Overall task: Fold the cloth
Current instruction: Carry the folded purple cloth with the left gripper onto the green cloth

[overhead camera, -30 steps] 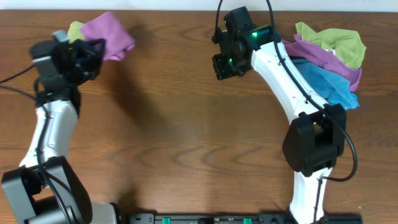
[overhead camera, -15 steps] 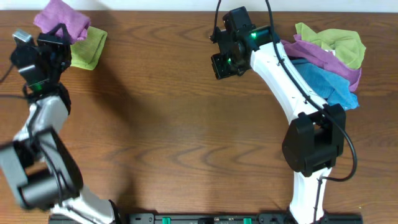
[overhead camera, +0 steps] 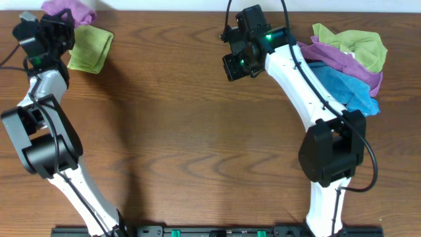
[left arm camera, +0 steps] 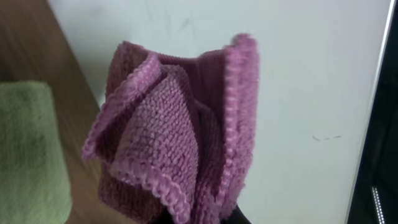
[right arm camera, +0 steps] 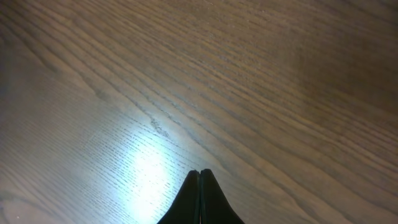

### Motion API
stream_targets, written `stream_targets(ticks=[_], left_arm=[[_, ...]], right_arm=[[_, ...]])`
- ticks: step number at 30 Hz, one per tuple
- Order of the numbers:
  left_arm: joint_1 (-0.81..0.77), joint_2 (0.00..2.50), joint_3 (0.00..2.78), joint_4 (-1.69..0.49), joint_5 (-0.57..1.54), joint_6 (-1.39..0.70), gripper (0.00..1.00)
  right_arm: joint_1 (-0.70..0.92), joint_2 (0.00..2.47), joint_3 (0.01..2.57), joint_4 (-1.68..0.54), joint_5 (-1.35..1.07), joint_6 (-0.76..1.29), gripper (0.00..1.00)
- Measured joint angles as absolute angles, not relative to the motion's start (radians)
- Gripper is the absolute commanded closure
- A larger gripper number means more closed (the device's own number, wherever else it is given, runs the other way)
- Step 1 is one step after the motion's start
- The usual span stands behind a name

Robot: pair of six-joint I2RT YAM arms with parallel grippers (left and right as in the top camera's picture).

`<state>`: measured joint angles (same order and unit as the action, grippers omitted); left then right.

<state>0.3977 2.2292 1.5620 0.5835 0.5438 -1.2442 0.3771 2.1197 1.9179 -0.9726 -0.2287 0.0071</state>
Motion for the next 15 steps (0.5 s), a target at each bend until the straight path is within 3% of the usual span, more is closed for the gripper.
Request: stream_targets(ticks=[15], left_arm=[[0.395, 2.325, 1.617, 0.392, 0.569, -1.234, 0.94]], right_arm=[[0.376, 2.12, 1.918, -0.955, -0.228, 0.002, 0.99]])
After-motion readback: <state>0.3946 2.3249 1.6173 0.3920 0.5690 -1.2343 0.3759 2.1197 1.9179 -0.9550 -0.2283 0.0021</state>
